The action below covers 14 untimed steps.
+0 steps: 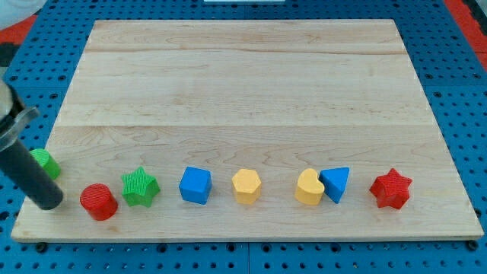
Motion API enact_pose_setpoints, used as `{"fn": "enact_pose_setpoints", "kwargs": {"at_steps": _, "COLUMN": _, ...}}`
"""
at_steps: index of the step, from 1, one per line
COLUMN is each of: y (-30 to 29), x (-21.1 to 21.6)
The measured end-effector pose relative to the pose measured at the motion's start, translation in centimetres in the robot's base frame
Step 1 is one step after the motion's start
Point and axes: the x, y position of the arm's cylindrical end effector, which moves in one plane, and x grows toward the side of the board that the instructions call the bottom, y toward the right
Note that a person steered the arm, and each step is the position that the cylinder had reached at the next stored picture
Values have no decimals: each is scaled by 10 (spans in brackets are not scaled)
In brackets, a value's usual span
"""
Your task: Push the green circle to top
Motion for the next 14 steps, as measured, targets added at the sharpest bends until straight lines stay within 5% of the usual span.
{"fn": "enact_pose_setpoints", "kwargs": {"at_steps": 3, "y": -27, "x": -74}}
{"fn": "enact_pose_setpoints", "kwargs": {"at_steps": 5, "y": -37, "x": -54}}
{"fn": "enact_pose_setpoints", "kwargs": {"at_steps": 8, "y": -36, "x": -136}}
{"fn": "enact_pose_setpoints", "kwargs": {"at_steps": 10, "y": 68, "x": -200}}
{"fn": "enact_pose_setpoints", "kwargs": {"at_steps": 13, "y": 59, "x": -243}}
{"fn": "enact_pose_setpoints", "kwargs": {"at_steps": 14, "y": 41, "x": -228}}
